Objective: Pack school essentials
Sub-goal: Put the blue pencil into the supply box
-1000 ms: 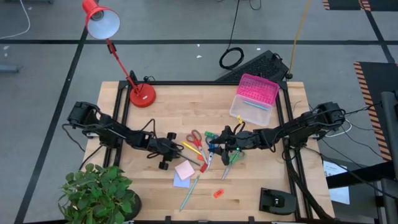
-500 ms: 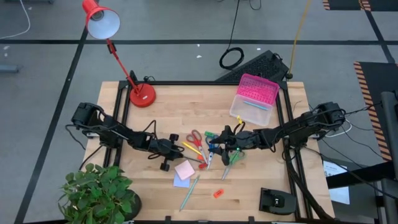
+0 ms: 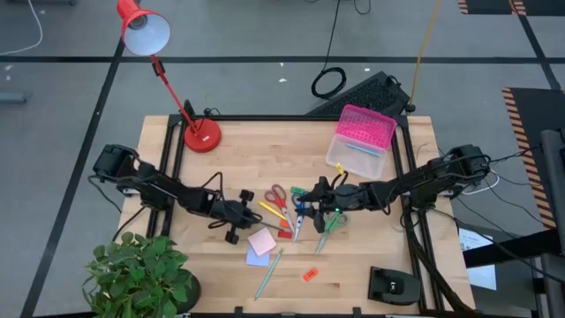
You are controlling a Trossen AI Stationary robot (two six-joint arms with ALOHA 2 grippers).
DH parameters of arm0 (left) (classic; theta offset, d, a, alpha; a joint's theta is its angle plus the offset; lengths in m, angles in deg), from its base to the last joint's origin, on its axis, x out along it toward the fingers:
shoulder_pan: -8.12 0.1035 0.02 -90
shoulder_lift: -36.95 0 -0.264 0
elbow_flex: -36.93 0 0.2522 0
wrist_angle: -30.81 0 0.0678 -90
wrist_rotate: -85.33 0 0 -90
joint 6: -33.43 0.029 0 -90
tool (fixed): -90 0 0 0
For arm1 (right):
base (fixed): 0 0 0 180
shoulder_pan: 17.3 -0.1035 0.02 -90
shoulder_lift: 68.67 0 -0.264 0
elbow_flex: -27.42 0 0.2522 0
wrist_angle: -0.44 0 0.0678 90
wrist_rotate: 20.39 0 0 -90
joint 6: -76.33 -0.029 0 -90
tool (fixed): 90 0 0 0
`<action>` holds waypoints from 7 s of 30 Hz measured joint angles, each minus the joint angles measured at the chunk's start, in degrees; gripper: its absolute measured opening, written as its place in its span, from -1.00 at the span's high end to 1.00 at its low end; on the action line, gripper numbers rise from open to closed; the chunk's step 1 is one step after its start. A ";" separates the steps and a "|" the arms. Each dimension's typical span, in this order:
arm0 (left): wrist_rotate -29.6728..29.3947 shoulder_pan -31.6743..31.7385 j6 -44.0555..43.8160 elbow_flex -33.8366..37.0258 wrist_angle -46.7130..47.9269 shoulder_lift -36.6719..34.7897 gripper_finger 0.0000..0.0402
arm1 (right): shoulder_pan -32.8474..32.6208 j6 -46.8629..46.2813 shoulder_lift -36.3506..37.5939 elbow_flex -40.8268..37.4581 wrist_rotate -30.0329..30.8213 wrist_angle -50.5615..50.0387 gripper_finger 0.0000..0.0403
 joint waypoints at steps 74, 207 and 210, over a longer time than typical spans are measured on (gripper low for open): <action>-39.02 -11.53 21.40 -24.70 -11.16 -7.19 -0.23 | -4.70 13.35 16.15 6.32 5.69 -28.88 0.95; -18.86 8.87 -4.09 -43.37 48.77 15.85 0.89 | -6.47 23.32 5.53 7.96 23.49 -20.64 0.23; -18.88 8.87 -4.10 -43.37 48.75 15.85 0.89 | -6.47 23.49 5.53 7.96 23.48 -20.59 0.39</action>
